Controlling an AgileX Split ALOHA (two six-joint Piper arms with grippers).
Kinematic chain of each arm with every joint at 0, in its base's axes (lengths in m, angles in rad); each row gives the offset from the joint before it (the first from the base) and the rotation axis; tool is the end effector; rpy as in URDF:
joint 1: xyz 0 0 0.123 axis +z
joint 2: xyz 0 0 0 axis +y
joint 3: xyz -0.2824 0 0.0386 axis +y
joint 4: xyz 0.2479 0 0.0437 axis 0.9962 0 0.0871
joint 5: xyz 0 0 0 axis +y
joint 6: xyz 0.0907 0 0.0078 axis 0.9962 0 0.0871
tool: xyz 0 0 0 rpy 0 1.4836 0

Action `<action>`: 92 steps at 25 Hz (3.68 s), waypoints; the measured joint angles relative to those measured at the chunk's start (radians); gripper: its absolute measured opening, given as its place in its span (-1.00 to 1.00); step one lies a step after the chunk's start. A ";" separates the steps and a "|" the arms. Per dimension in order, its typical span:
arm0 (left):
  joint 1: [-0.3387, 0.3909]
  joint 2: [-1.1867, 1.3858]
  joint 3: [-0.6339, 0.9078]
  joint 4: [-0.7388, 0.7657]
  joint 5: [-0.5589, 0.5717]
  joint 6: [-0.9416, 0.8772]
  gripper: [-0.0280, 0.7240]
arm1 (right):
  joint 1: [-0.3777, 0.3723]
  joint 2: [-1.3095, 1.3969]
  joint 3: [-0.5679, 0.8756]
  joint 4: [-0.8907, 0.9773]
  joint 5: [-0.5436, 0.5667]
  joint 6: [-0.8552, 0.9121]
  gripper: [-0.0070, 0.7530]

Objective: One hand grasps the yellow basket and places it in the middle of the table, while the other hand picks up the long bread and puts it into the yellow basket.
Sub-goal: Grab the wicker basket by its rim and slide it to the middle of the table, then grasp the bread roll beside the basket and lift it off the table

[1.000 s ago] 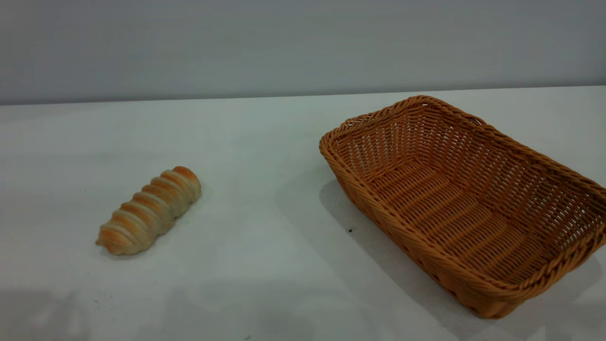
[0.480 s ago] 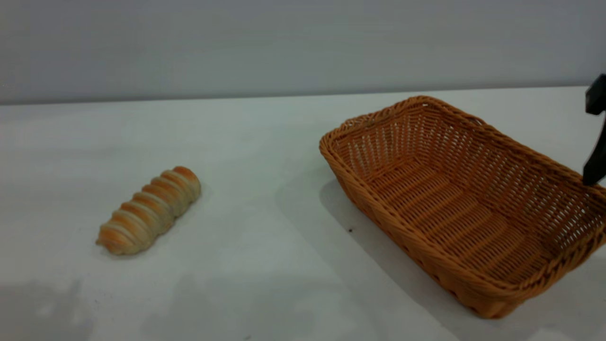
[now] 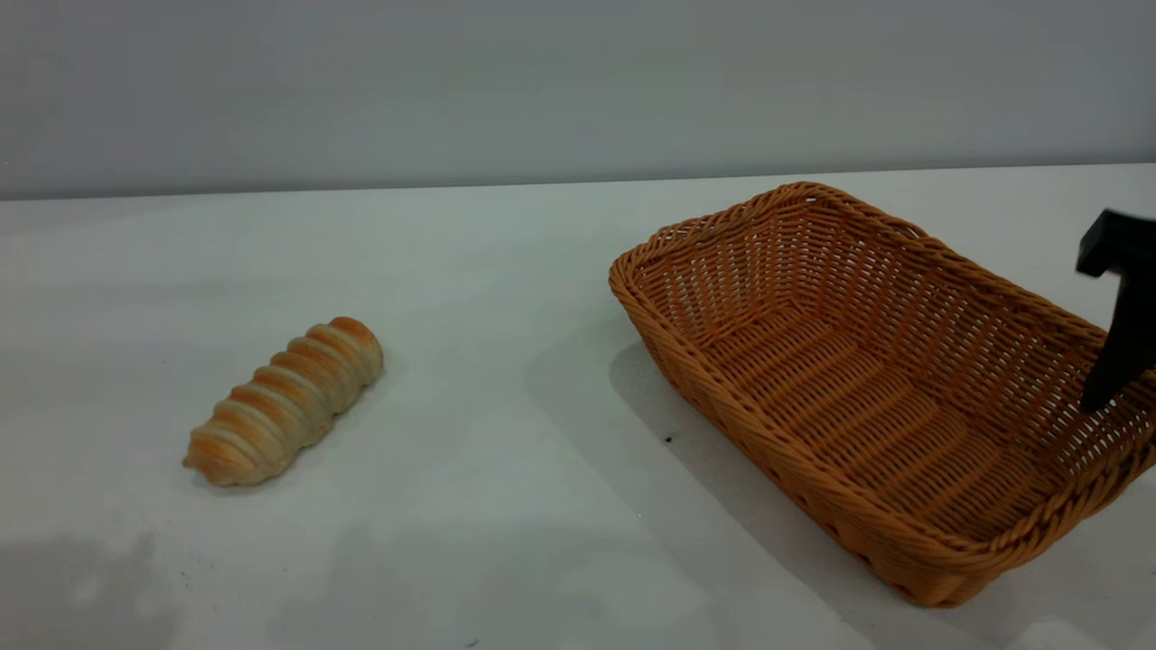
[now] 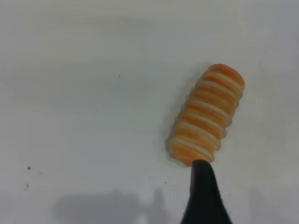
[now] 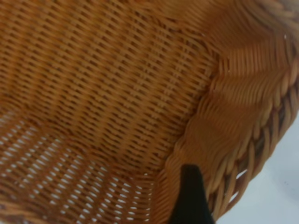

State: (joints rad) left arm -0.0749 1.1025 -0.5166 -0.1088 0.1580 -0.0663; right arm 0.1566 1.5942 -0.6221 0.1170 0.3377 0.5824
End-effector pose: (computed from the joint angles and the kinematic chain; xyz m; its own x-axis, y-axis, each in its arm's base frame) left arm 0.2091 -0.0173 0.2362 -0.6142 -0.1273 -0.7788 -0.0181 0.9889 -0.1473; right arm 0.2485 0.0428 0.1388 -0.8218 0.5164 -0.2409 0.4626 0.8514 0.2472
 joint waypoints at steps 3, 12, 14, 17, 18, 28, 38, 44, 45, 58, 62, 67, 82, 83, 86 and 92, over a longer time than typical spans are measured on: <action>0.000 0.000 0.000 0.000 0.000 0.000 0.57 | 0.000 0.047 0.000 0.005 -0.019 0.000 0.57; 0.000 0.000 0.000 0.000 0.001 0.000 0.57 | 0.000 0.192 -0.005 0.089 -0.114 -0.057 0.48; 0.000 0.000 0.000 0.000 0.001 0.000 0.57 | 0.000 0.221 -0.008 0.117 -0.137 -0.087 0.41; 0.000 0.000 0.000 0.000 0.001 0.000 0.57 | 0.000 0.265 -0.008 0.144 -0.170 -0.118 0.28; 0.000 0.000 0.000 0.000 0.001 0.000 0.57 | 0.000 0.280 -0.010 0.150 -0.181 -0.123 0.20; 0.000 0.000 0.000 0.000 0.003 0.000 0.57 | -0.003 0.314 -0.019 0.173 -0.282 -0.178 -0.84; 0.000 0.000 0.000 0.000 0.004 -0.003 0.57 | 0.072 0.322 -0.161 0.167 -0.167 -0.289 -0.84; 0.000 0.000 0.000 0.000 0.004 -0.003 0.57 | 0.191 0.355 -0.272 0.159 -0.117 -0.366 -0.85; 0.000 0.000 0.000 0.000 0.004 -0.003 0.57 | 0.203 0.366 -0.284 0.159 -0.115 -0.372 -0.85; 0.000 0.000 0.000 0.000 0.004 -0.003 0.57 | 0.253 0.406 -0.320 0.201 -0.248 -0.386 -0.09; 0.000 0.000 0.000 0.000 0.004 -0.003 0.57 | 0.253 0.405 -0.321 0.196 -0.229 -0.428 0.39; 0.000 0.003 0.000 -0.004 0.004 -0.003 0.57 | 0.253 0.356 -0.321 0.130 -0.160 -0.550 0.66; 0.000 0.404 -0.195 -0.020 0.145 0.048 0.57 | 0.253 -0.003 -0.321 -0.049 0.167 -0.596 0.45; 0.000 0.429 -0.226 -0.020 0.164 0.059 0.57 | 0.253 -0.020 -0.321 -0.049 0.188 -0.597 0.45; 0.000 0.505 -0.312 -0.020 0.216 0.078 0.57 | 0.254 -0.066 -0.321 -0.048 0.245 -0.598 0.45; -0.038 0.639 -0.451 -0.022 0.283 0.106 0.57 | 0.254 -0.159 -0.320 -0.045 0.309 -0.607 0.45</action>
State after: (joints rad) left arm -0.1128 1.7416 -0.9674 -0.1305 0.4413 0.0402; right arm 0.4102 1.4351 -0.9419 0.0715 0.6463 -0.0246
